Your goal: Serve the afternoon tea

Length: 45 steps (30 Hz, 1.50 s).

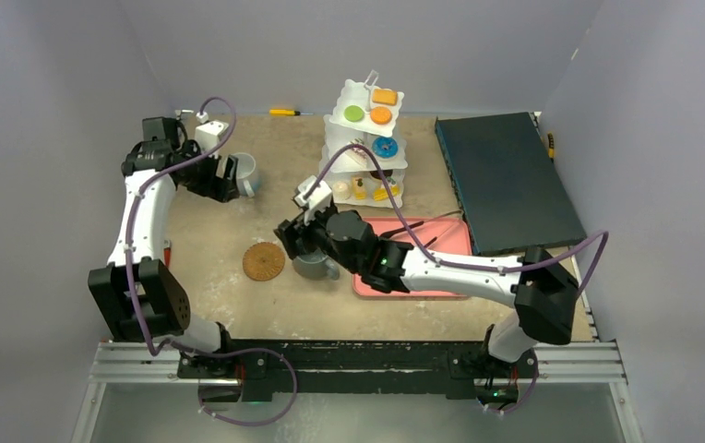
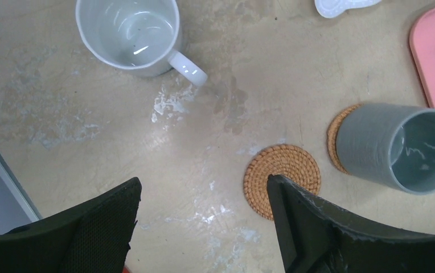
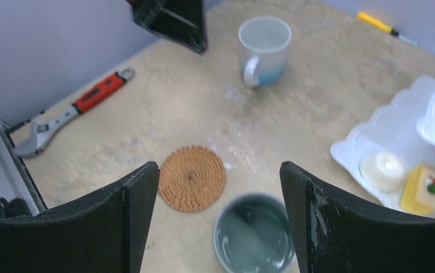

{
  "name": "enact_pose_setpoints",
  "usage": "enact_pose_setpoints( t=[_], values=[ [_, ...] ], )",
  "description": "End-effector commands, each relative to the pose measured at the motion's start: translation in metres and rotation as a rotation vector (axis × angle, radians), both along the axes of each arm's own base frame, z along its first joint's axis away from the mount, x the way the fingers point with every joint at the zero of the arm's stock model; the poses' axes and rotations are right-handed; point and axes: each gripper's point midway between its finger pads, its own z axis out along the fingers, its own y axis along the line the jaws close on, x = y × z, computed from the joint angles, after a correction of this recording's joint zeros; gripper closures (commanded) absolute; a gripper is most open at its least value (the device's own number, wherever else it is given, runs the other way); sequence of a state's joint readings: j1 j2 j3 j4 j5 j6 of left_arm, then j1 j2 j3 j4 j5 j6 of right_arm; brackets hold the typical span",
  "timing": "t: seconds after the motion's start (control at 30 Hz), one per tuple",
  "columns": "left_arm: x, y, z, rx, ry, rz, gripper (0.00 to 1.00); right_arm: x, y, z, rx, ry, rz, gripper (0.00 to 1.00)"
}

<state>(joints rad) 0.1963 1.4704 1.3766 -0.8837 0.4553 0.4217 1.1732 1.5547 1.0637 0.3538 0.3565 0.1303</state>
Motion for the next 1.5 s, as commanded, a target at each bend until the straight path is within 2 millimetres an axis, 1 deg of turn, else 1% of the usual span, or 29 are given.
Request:
enact_pose_setpoints(
  t=[0.0,0.1,0.2,0.3,0.33,0.37,0.47,0.6,0.73,0.87,1.07,1.2,1.3,1.4,1.47],
  values=[
    [0.041,0.016,-0.004,0.008,-0.050,0.086,0.24,0.007,0.018,0.013,-0.052,-0.021,0.036,0.18],
    [0.064,0.025,-0.017,0.018,-0.050,0.133,0.34,0.022,0.034,0.014,-0.060,-0.031,0.041,0.18],
    [0.069,0.027,-0.026,-0.006,-0.014,0.148,0.38,0.046,0.056,0.003,-0.073,-0.008,0.051,0.20],
    [0.065,0.030,-0.022,-0.027,-0.022,0.164,0.38,0.074,0.079,-0.015,-0.092,0.037,0.064,0.26],
    [0.062,0.032,-0.019,-0.029,-0.031,0.170,0.37,0.082,0.086,-0.018,-0.097,0.041,0.063,0.27],
    [0.059,0.036,-0.017,-0.027,-0.038,0.180,0.37,0.093,0.096,-0.023,-0.102,0.042,0.059,0.27],
    [0.052,0.051,-0.005,-0.040,-0.063,0.214,0.35,0.113,0.112,-0.034,-0.109,0.045,0.050,0.27],
    [0.043,0.065,0.006,-0.050,-0.080,0.241,0.32,0.137,0.128,-0.049,-0.109,0.050,0.035,0.28],
    [0.034,0.071,0.009,-0.062,-0.075,0.247,0.31,0.155,0.138,-0.061,-0.110,0.028,0.019,0.27],
    [0.029,0.075,0.011,-0.066,-0.076,0.247,0.31,0.167,0.144,-0.078,-0.101,0.016,0.015,0.28],
    [0.022,0.078,0.009,-0.077,-0.066,0.243,0.31,0.179,0.152,-0.091,-0.068,-0.006,0.016,0.34],
    [0.020,0.080,0.007,-0.077,-0.063,0.243,0.31,0.184,0.158,-0.094,-0.049,-0.029,0.017,0.42],
    [0.019,0.081,0.006,-0.077,-0.060,0.242,0.31,0.187,0.163,-0.090,-0.025,-0.046,0.015,0.47],
    [0.017,0.081,0.006,-0.080,-0.059,0.239,0.31,0.190,0.166,-0.082,0.002,-0.062,0.014,0.48],
    [0.016,0.082,0.006,-0.079,-0.059,0.235,0.31,0.192,0.169,-0.080,0.007,-0.069,0.018,0.48]
  ],
)
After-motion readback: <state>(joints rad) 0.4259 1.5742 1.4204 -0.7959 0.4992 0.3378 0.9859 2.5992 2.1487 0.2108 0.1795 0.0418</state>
